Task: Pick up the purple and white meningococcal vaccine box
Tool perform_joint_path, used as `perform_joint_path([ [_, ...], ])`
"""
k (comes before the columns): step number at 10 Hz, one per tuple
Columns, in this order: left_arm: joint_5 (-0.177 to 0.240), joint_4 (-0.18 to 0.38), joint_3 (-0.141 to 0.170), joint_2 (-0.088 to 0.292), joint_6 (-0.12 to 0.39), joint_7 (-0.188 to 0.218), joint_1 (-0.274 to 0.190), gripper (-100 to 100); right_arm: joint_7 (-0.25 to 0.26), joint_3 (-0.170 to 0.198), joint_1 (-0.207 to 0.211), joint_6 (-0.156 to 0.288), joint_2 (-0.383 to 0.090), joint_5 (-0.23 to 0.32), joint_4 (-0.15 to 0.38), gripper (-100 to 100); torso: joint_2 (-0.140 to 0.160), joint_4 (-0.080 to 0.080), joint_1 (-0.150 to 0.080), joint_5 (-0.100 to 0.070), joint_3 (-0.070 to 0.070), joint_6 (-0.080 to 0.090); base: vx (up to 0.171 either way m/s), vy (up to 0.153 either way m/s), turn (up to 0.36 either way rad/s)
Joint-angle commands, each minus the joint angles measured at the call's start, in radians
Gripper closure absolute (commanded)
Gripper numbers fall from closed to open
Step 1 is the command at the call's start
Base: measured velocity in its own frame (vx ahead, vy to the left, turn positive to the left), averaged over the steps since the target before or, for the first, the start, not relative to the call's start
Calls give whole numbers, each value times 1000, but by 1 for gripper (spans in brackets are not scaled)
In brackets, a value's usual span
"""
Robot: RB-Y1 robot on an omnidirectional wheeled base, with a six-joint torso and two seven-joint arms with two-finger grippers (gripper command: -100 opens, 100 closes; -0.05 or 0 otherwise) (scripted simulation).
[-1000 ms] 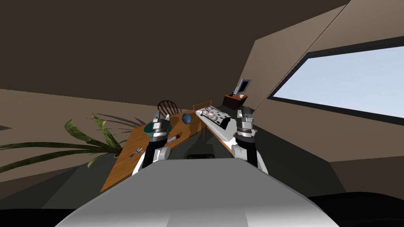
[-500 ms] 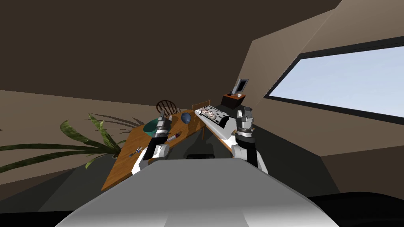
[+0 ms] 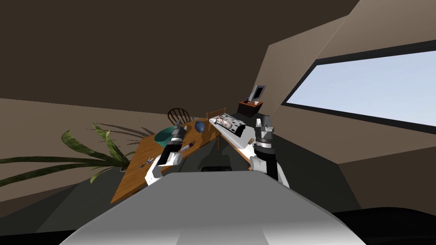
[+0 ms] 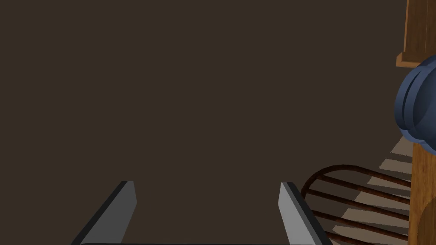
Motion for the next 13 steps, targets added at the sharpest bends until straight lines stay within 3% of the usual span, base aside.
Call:
perform_joint_path([
  [1, 13, 21, 7, 10, 50, 19, -20, -100, 0, 0, 0, 0, 0, 0, 0, 0, 0, 0, 0, 0, 0, 0, -50, -22, -48],
  [8, 49, 110, 31, 34, 201, 71, -101, -100, 0, 0, 0, 0, 0, 0, 0, 0, 0, 0, 0, 0, 0, 0, -47, -11, -41],
  [13, 87, 213, 59, 57, 339, 122, -183, -100, 0, 0, 0, 0, 0, 0, 0, 0, 0, 0, 0, 0, 0, 0, -42, -6, -50],
])
